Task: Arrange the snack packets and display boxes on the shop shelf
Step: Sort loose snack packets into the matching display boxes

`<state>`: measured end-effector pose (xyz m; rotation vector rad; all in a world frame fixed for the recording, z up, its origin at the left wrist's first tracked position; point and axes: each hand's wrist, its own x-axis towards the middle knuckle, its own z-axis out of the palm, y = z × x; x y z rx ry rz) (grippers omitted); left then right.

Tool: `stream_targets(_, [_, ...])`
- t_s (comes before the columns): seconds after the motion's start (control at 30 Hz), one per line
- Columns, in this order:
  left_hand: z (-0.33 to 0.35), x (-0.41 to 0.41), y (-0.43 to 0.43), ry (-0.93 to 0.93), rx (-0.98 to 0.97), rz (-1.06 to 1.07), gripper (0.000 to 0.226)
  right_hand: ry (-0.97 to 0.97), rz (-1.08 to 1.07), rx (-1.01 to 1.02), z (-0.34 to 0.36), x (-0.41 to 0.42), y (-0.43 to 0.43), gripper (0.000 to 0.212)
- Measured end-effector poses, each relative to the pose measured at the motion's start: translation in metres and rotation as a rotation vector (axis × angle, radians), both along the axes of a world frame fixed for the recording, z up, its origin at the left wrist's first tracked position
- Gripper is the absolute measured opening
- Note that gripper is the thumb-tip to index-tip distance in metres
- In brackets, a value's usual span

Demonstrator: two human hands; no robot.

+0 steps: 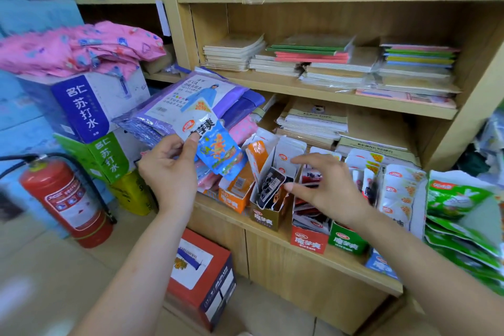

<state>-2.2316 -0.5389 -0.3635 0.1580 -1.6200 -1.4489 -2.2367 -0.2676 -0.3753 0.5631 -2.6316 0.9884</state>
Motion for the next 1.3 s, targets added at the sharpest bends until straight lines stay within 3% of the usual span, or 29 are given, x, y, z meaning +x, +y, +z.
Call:
stream_targets(0.13, [-0.006, -0.002, 0.0, -0.032, 0.022, -0.016, 0.045, 0.057, 0.029, 0.232, 0.003, -0.007, -0.069, 0.083])
stream_targets(0.3, [-0.01, -0.004, -0.014, -0.046, 0.029, 0.014, 0.043, -0.05, -0.09, -0.03, -0.001, -0.051, -0.092, 0.039])
stream_targets(0.43, [-0.018, -0.006, -0.034, -0.065, 0.006, 0.028, 0.031, -0.051, -0.13, -0.049, 0.014, -0.075, -0.074, 0.032])
stream_targets(0.53, [-0.021, -0.001, -0.04, -0.075, -0.029, 0.014, 0.033, -0.048, -0.053, 0.079, 0.036, -0.095, -0.072, 0.029])
stream_targets(0.63, [-0.023, 0.005, -0.041, -0.084, 0.012, -0.06, 0.021, -0.083, 0.036, 0.256, 0.037, -0.112, -0.09, 0.03])
stream_targets(0.77, [-0.028, 0.007, -0.044, -0.148, 0.032, -0.112, 0.015, -0.087, 0.105, 0.431, 0.018, -0.121, -0.107, 0.048])
stream_targets(0.83, [-0.026, 0.008, -0.042, -0.161, 0.045, -0.145, 0.015, -0.081, 0.081, 0.325, 0.017, -0.119, -0.103, 0.055])
stream_targets(0.93, [-0.025, 0.009, -0.036, -0.183, 0.107, -0.201, 0.017, -0.102, 0.062, 0.002, 0.023, -0.104, -0.09, 0.043])
stream_targets(1.07, [-0.022, 0.009, -0.024, -0.198, 0.212, -0.363, 0.015, -0.259, 0.174, -0.355, 0.029, -0.057, -0.071, 0.044])
stream_targets(1.2, [-0.01, 0.017, 0.007, -0.251, 0.28, -0.509, 0.008, -0.388, 0.29, -0.408, 0.024, -0.012, -0.052, 0.069])
stream_targets(1.3, [-0.006, 0.023, 0.032, -0.3, 0.276, -0.601, 0.009, -0.433, 0.325, -0.474, 0.016, 0.01, -0.041, 0.067])
